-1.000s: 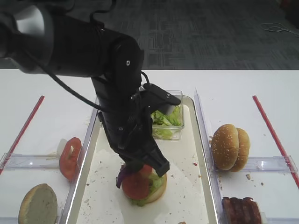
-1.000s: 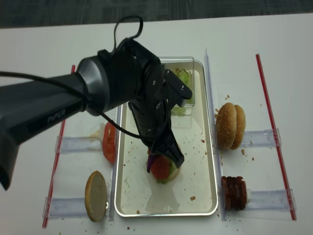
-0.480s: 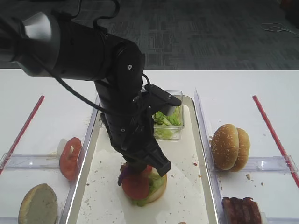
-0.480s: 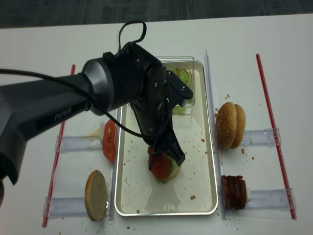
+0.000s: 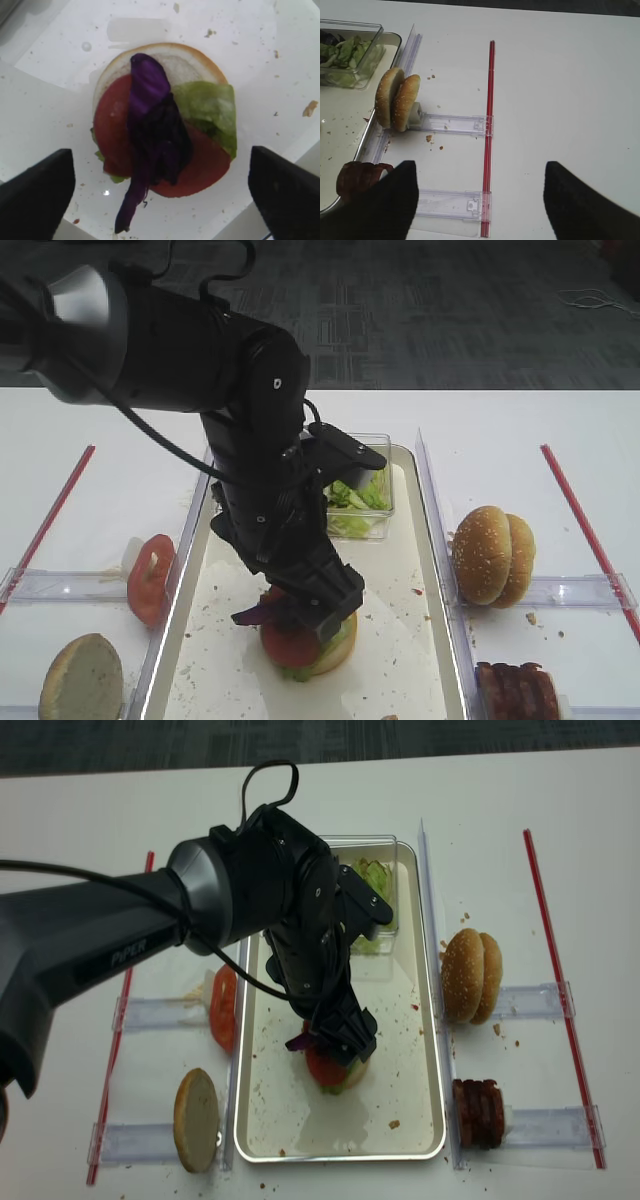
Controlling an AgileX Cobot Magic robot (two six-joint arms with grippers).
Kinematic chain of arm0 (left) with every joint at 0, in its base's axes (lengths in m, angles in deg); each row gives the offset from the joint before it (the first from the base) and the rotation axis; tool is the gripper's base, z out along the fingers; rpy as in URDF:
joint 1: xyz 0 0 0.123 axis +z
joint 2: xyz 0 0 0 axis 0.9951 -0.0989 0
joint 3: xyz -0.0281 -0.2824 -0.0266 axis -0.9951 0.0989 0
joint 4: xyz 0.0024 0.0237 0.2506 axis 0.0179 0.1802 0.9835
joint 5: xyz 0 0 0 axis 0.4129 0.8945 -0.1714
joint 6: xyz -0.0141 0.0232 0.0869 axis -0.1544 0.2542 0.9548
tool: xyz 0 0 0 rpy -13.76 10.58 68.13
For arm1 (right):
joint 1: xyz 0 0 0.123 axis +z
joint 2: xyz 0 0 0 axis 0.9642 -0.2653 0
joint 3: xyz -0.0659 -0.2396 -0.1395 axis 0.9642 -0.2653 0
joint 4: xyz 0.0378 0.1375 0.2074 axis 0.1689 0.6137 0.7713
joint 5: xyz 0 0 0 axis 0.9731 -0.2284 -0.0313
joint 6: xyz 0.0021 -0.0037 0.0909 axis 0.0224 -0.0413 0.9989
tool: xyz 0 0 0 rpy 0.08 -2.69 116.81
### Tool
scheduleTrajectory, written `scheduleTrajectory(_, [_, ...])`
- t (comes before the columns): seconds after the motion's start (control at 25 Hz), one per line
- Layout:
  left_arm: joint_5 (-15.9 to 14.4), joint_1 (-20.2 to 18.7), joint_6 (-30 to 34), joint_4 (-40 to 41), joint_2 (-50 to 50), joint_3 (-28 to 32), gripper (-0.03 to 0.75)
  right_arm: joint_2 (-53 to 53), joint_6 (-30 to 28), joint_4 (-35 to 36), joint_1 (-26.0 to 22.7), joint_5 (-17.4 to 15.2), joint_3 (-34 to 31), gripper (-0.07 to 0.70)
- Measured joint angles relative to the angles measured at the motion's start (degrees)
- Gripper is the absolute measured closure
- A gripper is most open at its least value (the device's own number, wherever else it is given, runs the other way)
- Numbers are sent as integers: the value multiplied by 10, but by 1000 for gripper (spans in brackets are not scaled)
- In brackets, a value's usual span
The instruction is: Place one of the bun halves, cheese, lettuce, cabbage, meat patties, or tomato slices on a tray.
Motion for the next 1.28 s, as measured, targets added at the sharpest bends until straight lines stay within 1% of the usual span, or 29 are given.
scheduleTrajectory(0.16, [-3,0,0,0,0,0,31,0,0,0,0,0,0,73])
scheduleTrajectory(0.24, [-13,0,0,0,0,-5,31,0,0,0,0,0,0,73])
scheduleTrajectory(0.4, [-36,0,0,-1,0,-40,30,0,0,0,0,0,0,73])
scheduleTrajectory(0.52, [-64,0,0,-1,-1,-77,30,0,0,0,0,0,0,73])
scheduleTrajectory(0.64, [-109,0,0,-1,-1,-125,30,0,0,0,0,0,0,73])
scheduleTrajectory(0.72, [-133,0,0,-1,-1,-163,30,0,0,0,0,0,0,73])
scheduleTrajectory(0.76, [-140,0,0,-1,-1,-178,30,0,0,0,0,0,0,73])
scheduleTrajectory(0.84, [-144,0,0,-1,-1,-210,30,0,0,0,0,0,0,73])
scheduleTrajectory(0.92, [-146,0,0,-1,-1,-230,30,0,0,0,0,0,0,73])
scheduleTrajectory(1.08, [-150,3,0,16,-1,-240,30,0,1,0,0,0,0,73])
scheduleTrajectory(1.16, [-153,17,0,19,-1,-240,30,0,1,0,0,0,0,73])
scheduleTrajectory(1.28, [-153,68,0,26,-1,-240,30,0,1,0,0,0,0,73])
